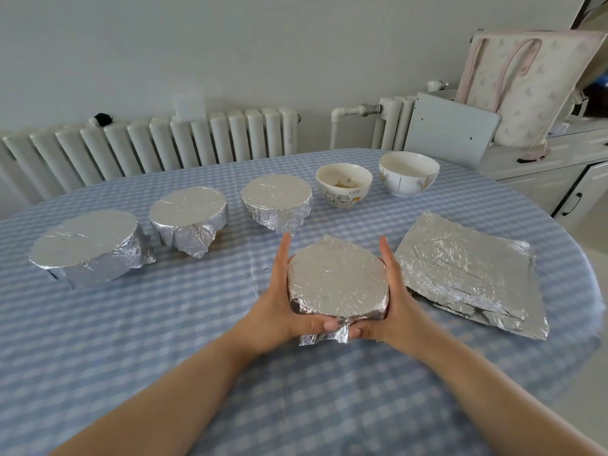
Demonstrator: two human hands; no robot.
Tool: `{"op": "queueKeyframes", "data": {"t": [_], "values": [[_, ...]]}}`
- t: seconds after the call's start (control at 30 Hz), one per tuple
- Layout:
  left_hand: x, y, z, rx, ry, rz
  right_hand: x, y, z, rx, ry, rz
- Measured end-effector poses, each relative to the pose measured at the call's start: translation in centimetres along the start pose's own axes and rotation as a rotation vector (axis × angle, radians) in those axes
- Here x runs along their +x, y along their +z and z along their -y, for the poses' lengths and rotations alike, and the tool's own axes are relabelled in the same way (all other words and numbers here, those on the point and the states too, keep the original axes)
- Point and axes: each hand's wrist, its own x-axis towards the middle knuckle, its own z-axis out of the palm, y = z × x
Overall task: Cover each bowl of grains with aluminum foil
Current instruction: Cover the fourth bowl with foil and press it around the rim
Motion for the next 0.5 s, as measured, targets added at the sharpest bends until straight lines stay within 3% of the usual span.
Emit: {"op": "queueKeyframes", "data": {"t": [0.23, 0.5], "values": [[0.6, -0.4, 1.0, 0.051, 0.015, 0.063, 0.2, 0.1, -0.3, 0.012, -0.014, -0.004], [0.3, -0.2, 1.0, 0.197, 0.049, 0.005, -0.1, -0.1, -0.3, 0.092, -0.014, 0.044]]}}
